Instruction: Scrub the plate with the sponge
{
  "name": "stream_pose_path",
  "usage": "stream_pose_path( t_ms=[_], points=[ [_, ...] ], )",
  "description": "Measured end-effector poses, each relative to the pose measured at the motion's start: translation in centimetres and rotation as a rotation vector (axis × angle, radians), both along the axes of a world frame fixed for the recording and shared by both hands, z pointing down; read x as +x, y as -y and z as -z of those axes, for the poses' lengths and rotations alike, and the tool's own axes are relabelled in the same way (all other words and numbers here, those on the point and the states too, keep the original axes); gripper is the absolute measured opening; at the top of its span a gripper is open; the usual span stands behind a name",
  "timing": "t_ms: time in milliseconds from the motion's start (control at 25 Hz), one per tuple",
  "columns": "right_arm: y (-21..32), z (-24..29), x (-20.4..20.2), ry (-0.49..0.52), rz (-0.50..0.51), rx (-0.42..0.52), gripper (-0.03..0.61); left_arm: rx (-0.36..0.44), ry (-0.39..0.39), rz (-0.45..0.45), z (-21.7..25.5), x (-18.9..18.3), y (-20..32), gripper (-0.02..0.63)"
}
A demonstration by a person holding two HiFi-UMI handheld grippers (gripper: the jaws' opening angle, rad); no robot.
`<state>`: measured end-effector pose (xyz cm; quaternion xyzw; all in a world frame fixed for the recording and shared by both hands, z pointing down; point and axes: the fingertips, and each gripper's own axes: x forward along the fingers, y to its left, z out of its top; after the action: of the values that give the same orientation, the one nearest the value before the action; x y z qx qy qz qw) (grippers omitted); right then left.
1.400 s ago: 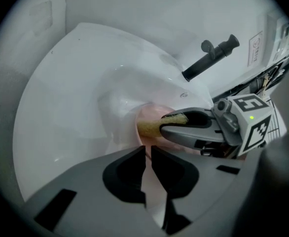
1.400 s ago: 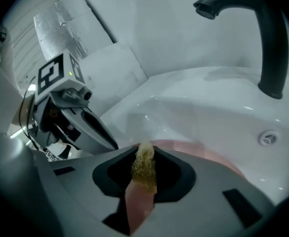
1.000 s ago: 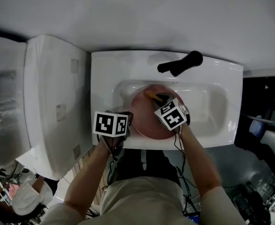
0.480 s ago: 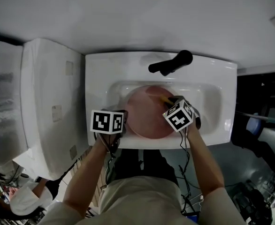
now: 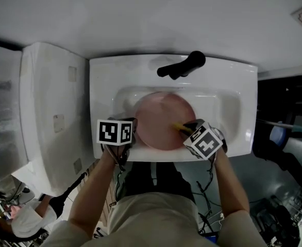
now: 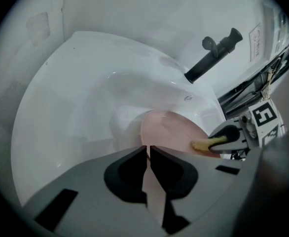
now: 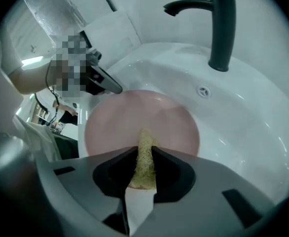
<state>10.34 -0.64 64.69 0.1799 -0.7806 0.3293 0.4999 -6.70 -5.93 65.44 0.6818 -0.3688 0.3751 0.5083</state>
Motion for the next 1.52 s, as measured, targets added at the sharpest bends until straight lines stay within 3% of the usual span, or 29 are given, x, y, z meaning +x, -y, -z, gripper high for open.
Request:
stream_pose_path(
  t_ms=[200, 400, 600, 720, 1000, 1160, 1320, 1520],
  points=[
    [-3.8, 1.6, -4.4, 0.091, 0.162, -0.082, 0.089, -0.013, -0.019, 0.050, 0.0, -0.2, -0.2, 0.028],
    [-4.0, 1.5, -8.9, 0.166, 0.234, -0.089, 0.087, -0.016, -0.027, 0.077, 0.1, -0.2, -0.3, 0.026],
    [-1.3, -0.5, -11.4, 0.180, 0.213, -0.029, 0.084, -0.007, -0.018, 0.070, 0.2, -0.1, -0.4, 0.025],
    [1.0, -1.8, -11.9, 0.139, 0.188, 0.032, 0.083, -0.001, -0.003, 0.049, 0.1, 0.0, -0.5, 0.025],
    [5.5, -4.6, -9.3, 0.075, 0.024, 0.073, 0.083, 0.012, -0.018, 0.019, -0.2, 1.0, -0.9, 0.025],
    [7.1, -5.7, -5.8, -0.024, -0.022, 0.108, 0.084, 0.009, -0.037, 0.015, -0.3, 1.4, -0.9, 0.025],
    [6.9, -6.2, -1.2, -0.153, 0.003, 0.114, 0.086, 0.015, -0.037, 0.020, -0.3, 1.2, -0.6, 0.021],
    [2.9, -4.2, 1.7, -0.131, 0.097, 0.006, 0.084, 0.021, -0.019, 0.010, -0.4, 0.9, -0.5, 0.015]
  ],
)
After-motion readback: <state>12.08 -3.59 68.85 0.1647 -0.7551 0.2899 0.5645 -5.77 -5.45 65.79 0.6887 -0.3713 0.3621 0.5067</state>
